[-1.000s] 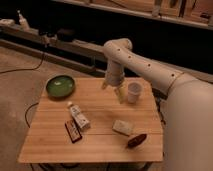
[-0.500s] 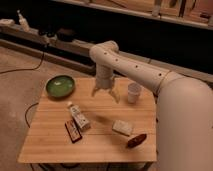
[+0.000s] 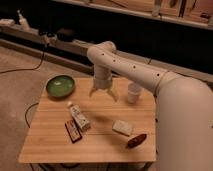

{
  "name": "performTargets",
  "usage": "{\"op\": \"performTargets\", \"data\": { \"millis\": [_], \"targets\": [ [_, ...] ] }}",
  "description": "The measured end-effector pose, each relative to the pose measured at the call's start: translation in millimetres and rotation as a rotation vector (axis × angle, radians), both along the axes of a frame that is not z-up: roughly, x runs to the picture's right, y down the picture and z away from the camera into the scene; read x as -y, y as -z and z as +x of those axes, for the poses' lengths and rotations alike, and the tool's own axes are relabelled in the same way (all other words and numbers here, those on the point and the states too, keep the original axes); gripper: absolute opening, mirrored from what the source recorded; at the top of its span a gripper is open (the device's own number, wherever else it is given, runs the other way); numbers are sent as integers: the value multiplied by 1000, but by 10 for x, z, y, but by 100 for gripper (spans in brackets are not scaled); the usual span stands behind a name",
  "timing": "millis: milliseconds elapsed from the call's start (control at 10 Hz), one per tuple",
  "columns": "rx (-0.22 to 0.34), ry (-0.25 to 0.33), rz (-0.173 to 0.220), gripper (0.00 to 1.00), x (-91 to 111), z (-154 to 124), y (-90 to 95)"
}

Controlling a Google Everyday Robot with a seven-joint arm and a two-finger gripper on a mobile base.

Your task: Place the bottle in the ceramic bowl

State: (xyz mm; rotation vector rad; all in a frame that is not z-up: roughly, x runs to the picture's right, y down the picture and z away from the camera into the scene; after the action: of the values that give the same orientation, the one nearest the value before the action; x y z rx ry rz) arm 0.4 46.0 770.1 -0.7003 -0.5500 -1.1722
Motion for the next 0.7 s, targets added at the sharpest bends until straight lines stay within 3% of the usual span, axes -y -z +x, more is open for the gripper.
{"op": "performTargets", "data": {
  "millis": [100, 200, 300, 400, 600, 700],
  "targets": [
    [71, 23, 77, 80, 104, -49, -52],
    [161, 46, 183, 80, 261, -120, -73],
    [217, 52, 252, 80, 373, -165, -59],
    [333, 45, 411, 80, 654, -246, 61],
    [380, 47, 478, 80, 775, -301, 132],
    [389, 45, 486, 80, 786, -311, 141]
  ]
}}
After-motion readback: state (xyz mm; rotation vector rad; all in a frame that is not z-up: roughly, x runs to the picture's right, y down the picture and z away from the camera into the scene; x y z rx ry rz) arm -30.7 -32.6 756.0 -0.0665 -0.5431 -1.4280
